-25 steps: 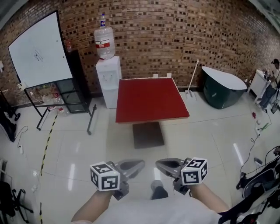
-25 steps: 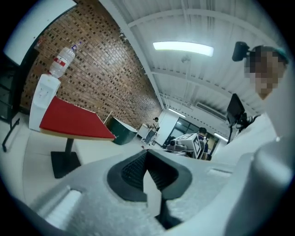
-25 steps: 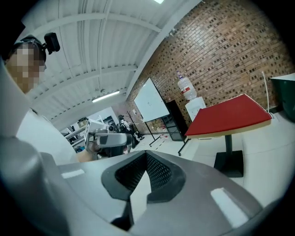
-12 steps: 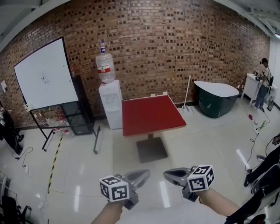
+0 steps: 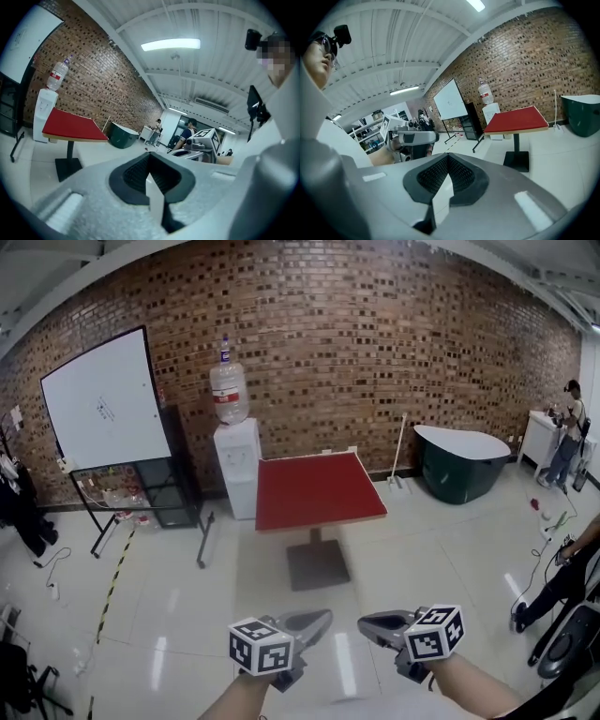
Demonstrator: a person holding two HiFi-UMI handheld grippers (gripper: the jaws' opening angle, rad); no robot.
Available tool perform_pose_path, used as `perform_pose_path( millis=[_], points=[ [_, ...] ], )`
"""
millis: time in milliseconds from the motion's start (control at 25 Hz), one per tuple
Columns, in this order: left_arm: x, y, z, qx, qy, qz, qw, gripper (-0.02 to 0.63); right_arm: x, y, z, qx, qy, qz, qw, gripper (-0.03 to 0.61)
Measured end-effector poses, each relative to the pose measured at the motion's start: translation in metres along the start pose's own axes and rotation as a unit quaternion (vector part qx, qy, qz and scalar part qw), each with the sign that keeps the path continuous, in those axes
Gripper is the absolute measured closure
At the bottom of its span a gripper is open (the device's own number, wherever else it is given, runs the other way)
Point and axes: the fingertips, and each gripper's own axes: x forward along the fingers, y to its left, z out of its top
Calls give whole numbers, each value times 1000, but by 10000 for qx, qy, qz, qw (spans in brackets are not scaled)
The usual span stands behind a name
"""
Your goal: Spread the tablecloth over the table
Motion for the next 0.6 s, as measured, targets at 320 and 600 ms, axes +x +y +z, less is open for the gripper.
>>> perform_pose_path(
  millis=[320, 600],
  points=[
    [24, -82, -47, 83, 144, -172, 9997, 612, -50, 31, -22, 241, -660, 415, 9967, 578],
    [9, -107, -53, 84, -45, 144, 9999, 612, -69, 45, -48, 98, -628, 557, 9964, 578]
  ],
)
